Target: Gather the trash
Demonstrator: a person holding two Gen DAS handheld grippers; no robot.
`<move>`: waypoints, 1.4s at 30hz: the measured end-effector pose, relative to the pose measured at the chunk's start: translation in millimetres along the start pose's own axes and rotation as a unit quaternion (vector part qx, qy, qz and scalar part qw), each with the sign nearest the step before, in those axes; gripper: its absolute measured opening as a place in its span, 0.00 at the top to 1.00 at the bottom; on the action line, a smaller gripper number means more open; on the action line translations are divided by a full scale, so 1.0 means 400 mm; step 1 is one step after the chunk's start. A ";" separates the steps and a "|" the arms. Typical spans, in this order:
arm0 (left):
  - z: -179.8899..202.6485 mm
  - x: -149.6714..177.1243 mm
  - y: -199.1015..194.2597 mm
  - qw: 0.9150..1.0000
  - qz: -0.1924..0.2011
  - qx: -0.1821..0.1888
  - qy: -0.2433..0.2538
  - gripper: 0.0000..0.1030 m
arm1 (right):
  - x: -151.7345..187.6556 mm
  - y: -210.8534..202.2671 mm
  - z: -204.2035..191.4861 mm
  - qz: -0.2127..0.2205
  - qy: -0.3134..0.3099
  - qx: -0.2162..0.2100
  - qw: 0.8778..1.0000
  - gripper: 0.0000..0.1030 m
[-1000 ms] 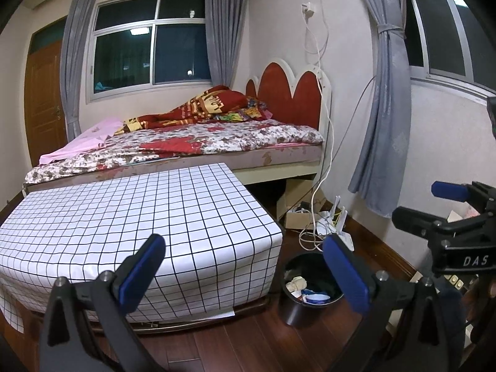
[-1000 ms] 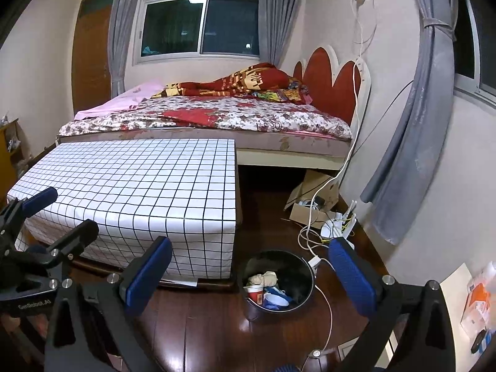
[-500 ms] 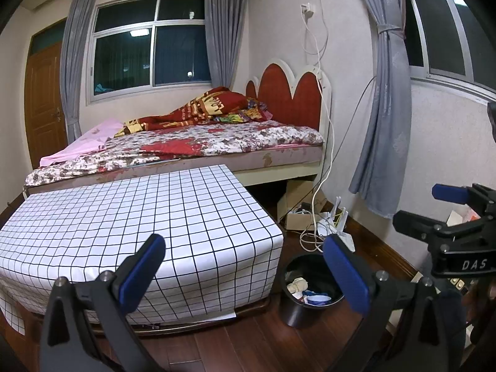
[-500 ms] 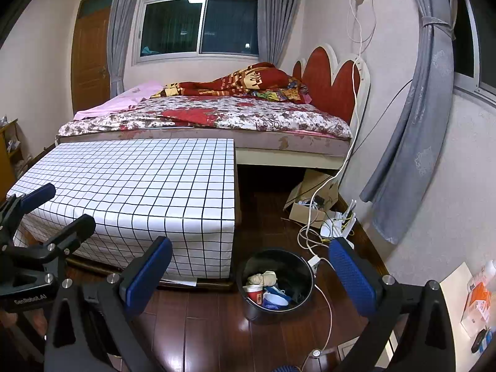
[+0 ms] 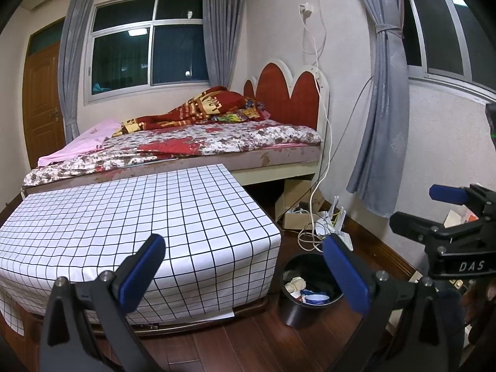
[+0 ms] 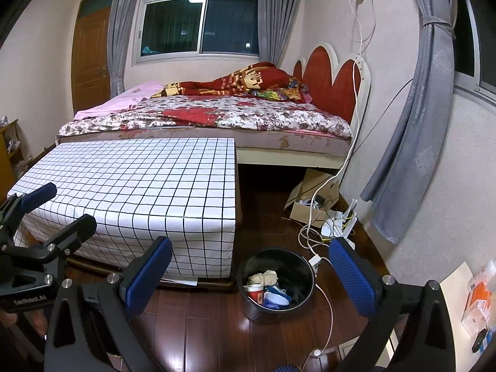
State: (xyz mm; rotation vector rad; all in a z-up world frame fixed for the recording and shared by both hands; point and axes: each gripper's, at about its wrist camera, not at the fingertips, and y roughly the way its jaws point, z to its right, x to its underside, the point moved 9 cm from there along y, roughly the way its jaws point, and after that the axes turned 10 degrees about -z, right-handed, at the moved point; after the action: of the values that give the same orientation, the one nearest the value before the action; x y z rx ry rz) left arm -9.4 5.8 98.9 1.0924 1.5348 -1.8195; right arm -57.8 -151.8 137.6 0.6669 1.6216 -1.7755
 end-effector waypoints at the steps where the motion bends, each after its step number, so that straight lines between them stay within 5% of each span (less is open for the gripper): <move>1: 0.001 0.000 0.000 1.000 -0.001 0.000 0.000 0.01 | 0.000 0.001 0.000 0.000 0.000 0.000 1.000 0.01; 42: 0.024 0.005 0.002 0.999 0.002 0.032 0.013 0.01 | 0.027 0.023 -0.015 -0.006 0.006 -0.003 1.000 0.01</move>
State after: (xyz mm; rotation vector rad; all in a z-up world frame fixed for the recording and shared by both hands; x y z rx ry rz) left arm -12.4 -3.5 97.3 1.1517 1.4980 -1.8698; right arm -58.5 -147.5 123.0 0.6678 1.6415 -1.7768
